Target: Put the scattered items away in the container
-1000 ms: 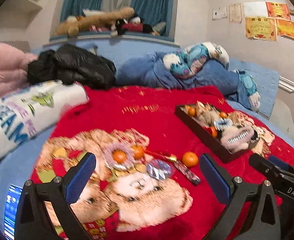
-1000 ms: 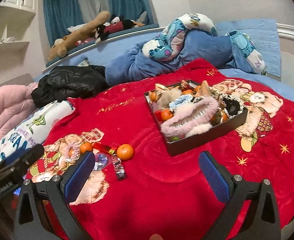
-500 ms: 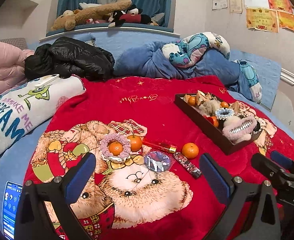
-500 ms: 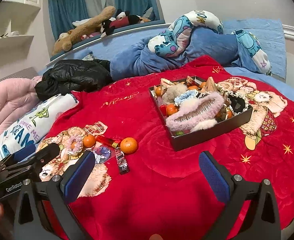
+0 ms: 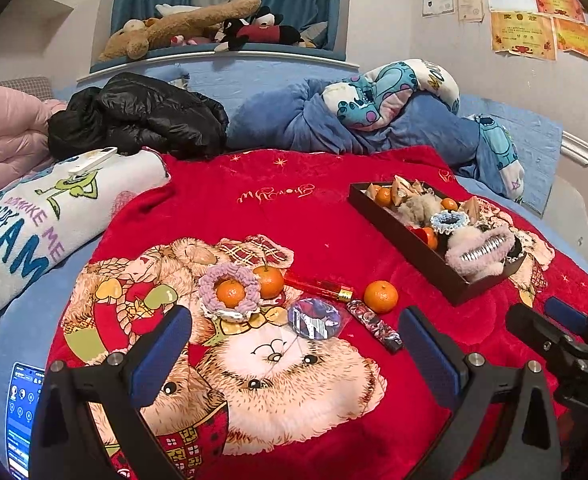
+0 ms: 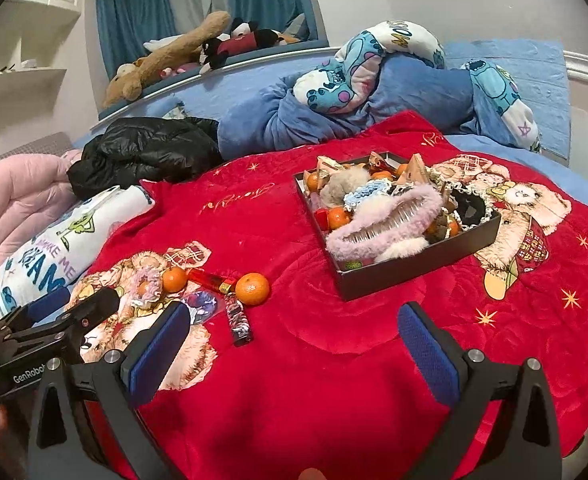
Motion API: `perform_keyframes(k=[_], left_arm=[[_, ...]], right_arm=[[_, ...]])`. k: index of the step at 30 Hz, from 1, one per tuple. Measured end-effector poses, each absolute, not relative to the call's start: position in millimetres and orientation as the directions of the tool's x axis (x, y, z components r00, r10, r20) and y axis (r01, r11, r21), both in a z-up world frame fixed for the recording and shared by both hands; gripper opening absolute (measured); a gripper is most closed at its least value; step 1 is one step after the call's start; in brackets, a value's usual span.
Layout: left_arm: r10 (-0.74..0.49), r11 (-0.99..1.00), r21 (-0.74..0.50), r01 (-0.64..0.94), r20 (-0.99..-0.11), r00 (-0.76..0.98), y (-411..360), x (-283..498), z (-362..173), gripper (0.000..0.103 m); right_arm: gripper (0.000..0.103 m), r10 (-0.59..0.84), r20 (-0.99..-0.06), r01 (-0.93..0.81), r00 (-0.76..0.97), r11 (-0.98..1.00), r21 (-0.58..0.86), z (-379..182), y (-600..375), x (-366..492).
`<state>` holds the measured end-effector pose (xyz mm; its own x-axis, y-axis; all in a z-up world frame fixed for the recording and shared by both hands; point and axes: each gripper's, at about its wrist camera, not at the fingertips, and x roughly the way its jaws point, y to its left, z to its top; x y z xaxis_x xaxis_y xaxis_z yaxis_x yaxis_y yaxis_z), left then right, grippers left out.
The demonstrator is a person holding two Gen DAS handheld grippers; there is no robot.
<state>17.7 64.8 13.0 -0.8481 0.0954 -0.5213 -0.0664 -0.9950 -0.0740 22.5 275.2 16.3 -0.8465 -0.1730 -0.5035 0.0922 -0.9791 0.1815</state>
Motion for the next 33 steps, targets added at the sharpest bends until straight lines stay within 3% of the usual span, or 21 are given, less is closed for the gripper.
perform_keyframes(k=[33], left_arm=[[0.102, -0.994, -0.088, -0.065, -0.537, -0.837, 60.5, 14.0, 11.0, 0.103]], right_arm=[[0.103, -0.176, -0.512, 0.097, -0.841, -0.979, 0.177, 14.0, 271.6, 21.1]])
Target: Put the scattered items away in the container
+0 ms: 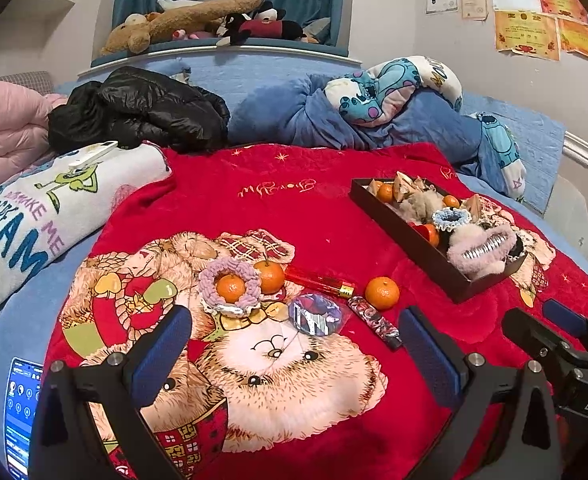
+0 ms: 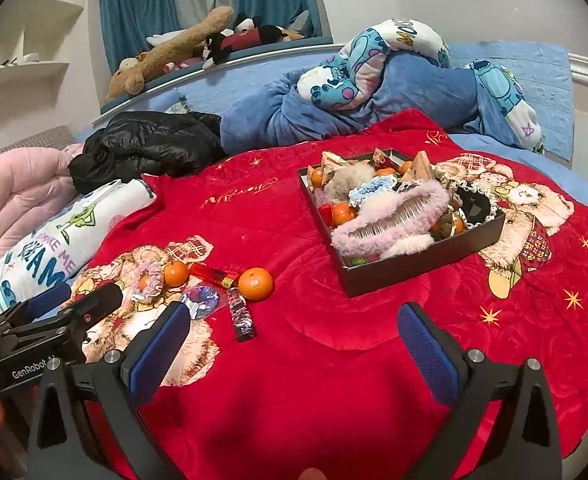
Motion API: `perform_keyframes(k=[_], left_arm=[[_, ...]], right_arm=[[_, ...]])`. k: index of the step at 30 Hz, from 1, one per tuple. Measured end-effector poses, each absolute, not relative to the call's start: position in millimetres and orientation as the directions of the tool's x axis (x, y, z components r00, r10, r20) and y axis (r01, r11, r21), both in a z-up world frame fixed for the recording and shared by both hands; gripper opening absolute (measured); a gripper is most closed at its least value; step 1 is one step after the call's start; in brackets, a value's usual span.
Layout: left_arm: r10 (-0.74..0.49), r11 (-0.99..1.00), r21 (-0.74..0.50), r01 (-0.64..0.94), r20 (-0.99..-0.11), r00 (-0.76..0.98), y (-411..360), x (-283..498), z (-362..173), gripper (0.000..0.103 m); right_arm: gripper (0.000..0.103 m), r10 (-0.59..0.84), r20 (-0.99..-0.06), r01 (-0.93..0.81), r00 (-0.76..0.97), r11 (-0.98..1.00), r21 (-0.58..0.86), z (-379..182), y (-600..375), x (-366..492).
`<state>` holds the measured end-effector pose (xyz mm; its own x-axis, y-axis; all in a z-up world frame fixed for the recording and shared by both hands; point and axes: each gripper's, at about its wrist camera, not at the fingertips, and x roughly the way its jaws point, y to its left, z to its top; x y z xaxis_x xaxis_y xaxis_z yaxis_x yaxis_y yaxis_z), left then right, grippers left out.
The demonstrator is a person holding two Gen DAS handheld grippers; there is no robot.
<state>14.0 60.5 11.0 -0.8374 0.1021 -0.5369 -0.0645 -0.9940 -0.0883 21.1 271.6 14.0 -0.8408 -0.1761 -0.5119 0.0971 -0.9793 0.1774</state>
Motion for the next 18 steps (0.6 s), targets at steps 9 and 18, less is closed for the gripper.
perform_keyframes(k=[9, 18], left_arm=[[0.102, -0.994, -0.085, -0.067, -0.545, -0.832, 61.7, 13.0, 9.0, 0.103], [0.110, -0.993, -0.084, -0.076, -0.550, -0.828, 61.8, 12.1, 8.4, 0.103]], right_arm=[[0.103, -0.179, -0.513, 0.101, -0.840, -0.979, 0.176, 13.9, 271.0, 21.4], [0.103, -0.177, -0.514, 0.100, -0.840, -0.980, 0.174, 12.7, 270.7, 21.3]])
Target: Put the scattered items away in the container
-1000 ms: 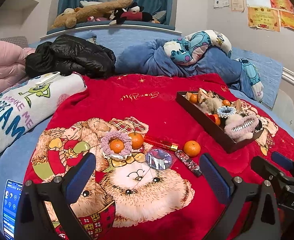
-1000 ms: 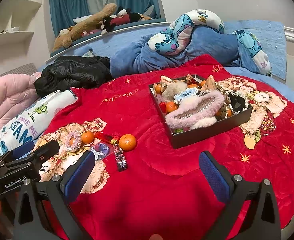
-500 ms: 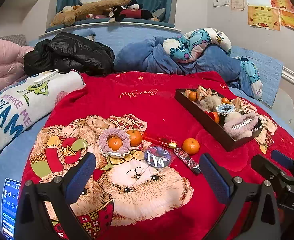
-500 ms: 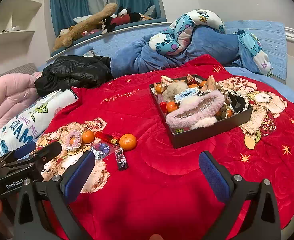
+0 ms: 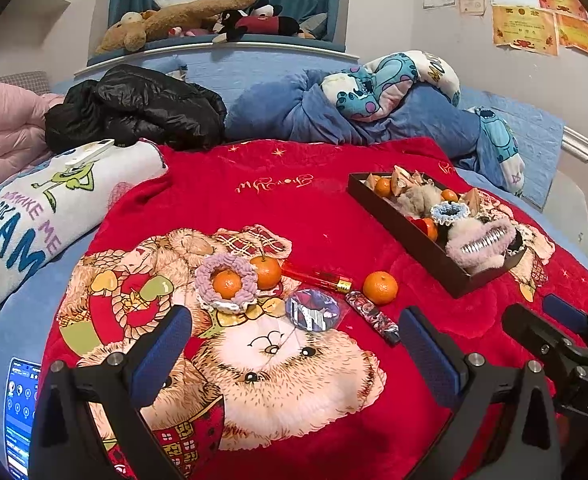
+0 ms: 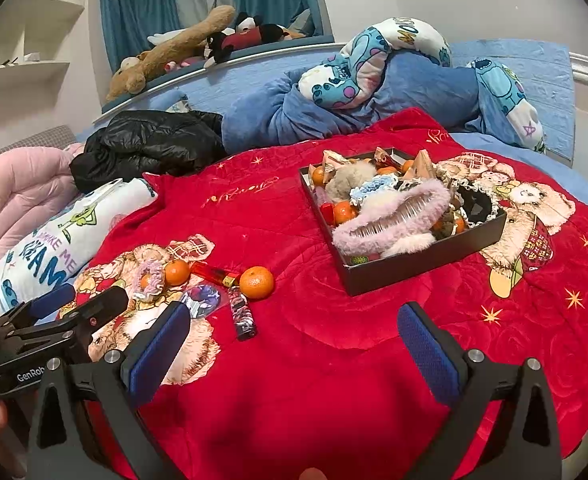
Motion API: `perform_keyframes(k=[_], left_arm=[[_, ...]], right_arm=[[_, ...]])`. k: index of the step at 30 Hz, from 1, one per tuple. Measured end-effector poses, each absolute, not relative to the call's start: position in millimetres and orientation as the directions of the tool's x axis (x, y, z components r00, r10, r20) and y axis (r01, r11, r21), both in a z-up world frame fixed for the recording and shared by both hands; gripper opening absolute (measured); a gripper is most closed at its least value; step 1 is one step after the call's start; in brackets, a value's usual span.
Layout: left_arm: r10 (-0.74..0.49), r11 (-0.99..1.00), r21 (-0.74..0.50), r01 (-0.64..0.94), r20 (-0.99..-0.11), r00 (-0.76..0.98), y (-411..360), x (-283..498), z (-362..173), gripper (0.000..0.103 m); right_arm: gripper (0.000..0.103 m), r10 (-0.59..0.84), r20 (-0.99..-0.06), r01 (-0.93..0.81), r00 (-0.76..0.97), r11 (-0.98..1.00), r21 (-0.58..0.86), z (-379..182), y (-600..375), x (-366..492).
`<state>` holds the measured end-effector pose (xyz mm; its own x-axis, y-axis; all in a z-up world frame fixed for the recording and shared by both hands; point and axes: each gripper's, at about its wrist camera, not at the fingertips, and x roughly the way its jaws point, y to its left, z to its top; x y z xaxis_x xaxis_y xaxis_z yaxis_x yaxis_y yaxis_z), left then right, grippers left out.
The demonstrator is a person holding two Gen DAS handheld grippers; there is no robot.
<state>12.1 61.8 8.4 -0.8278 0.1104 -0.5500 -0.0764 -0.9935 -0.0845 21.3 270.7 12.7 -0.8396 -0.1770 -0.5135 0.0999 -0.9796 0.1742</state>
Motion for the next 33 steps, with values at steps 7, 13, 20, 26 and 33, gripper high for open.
perform_keyframes(k=[7, 13, 20, 26, 33], left_arm=[[0.100, -0.994, -0.084, -0.065, -0.547, -0.831, 59.6, 11.9, 8.4, 0.103], [0.078, -0.997, -0.052, -0.059, -0.545, -0.835, 61.3, 14.2, 9.4, 0.103], [0.099, -0.994, -0.090, -0.058, -0.559, -0.823, 56.0, 11.2, 7.7, 0.103], [0.104, -0.994, -0.083, -0.069, -0.567, -0.817, 61.9, 12.1, 4.6, 0.103], [0.121, -0.993, -0.070, -0.099, -0.563, -0.818, 68.5, 15.1, 5.1, 0.103]], right_arm=[[0.103, -0.196, -0.529, 0.099, -0.826, -0.973, 0.206, 10.4, 271.0, 17.2], [0.103, -0.062, -0.461, 0.081, -0.885, -0.997, -0.021, 18.4, 251.2, 33.4], [0.103, -0.126, -0.498, 0.094, -0.858, -0.992, 0.090, 15.6, 262.0, 26.8], [0.103, -0.100, -0.504, 0.083, -0.858, -0.995, 0.057, 14.1, 258.8, 27.7], [0.103, -0.081, -0.499, 0.073, -0.863, -0.997, 0.036, 15.5, 260.4, 28.6]])
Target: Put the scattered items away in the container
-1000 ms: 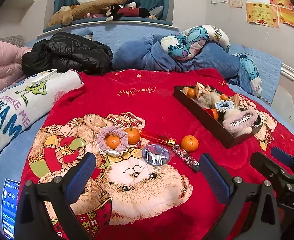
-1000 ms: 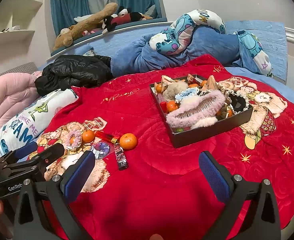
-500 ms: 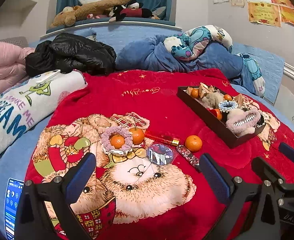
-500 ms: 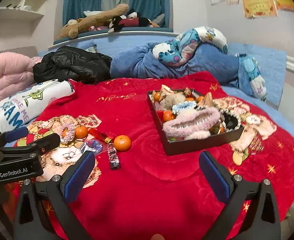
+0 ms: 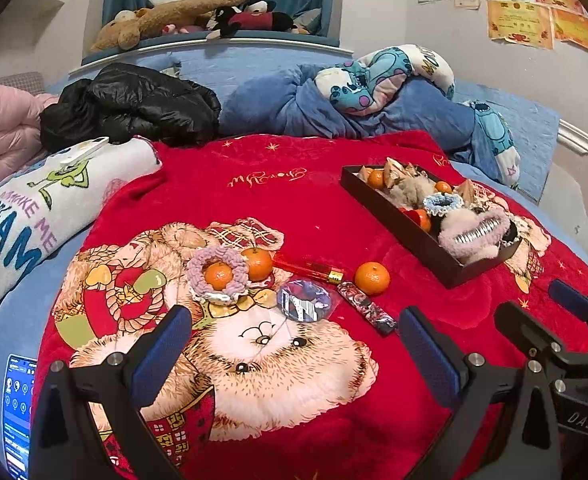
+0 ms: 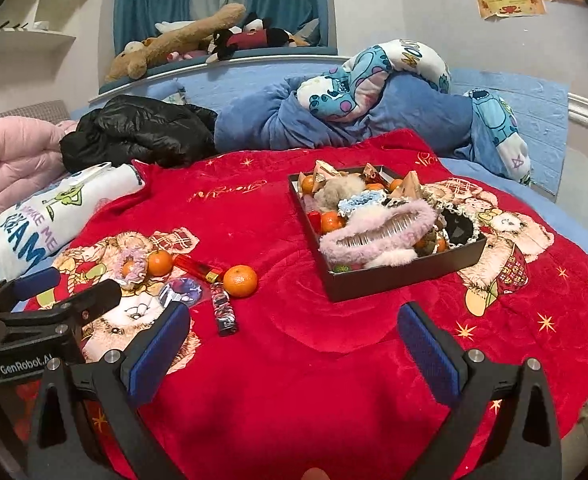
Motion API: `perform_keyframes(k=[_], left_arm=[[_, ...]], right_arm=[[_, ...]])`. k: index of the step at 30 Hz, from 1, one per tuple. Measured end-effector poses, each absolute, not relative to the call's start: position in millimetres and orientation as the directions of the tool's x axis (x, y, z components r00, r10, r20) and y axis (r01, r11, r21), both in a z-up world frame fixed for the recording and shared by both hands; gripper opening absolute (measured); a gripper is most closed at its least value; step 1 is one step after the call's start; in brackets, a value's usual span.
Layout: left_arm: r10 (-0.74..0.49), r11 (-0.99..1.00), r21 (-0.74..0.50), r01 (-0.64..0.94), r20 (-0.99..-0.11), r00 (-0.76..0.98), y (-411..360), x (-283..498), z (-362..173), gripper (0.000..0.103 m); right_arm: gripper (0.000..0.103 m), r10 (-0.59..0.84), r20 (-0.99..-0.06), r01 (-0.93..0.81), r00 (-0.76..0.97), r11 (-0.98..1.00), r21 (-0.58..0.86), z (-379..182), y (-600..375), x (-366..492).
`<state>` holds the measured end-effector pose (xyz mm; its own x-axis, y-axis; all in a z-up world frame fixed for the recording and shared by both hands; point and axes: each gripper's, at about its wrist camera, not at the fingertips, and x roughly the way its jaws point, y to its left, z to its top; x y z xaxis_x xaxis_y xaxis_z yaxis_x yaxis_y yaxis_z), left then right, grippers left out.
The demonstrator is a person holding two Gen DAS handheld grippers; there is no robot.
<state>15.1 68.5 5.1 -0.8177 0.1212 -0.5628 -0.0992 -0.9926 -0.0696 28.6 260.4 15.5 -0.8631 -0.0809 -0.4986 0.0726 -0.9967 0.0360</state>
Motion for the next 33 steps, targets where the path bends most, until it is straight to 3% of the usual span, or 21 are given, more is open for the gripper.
perform_keyframes(k=[16, 33], left_arm=[[0.152, -0.988, -0.063, -0.141, -0.560, -0.815, 74.7, 19.4, 6.8, 0.103], [0.131, -0.991, -0.052, -0.123, -0.573, -0.809, 73.2, 17.5, 3.4, 0.103]], right_arm=[[0.103, -0.076, -0.518, 0.036, -0.852, -0.996, 0.087, 12.2, 272.2, 25.2], [0.103, -0.018, -0.508, 0.020, -0.861, -1.000, 0.001, 12.8, 262.5, 26.9]])
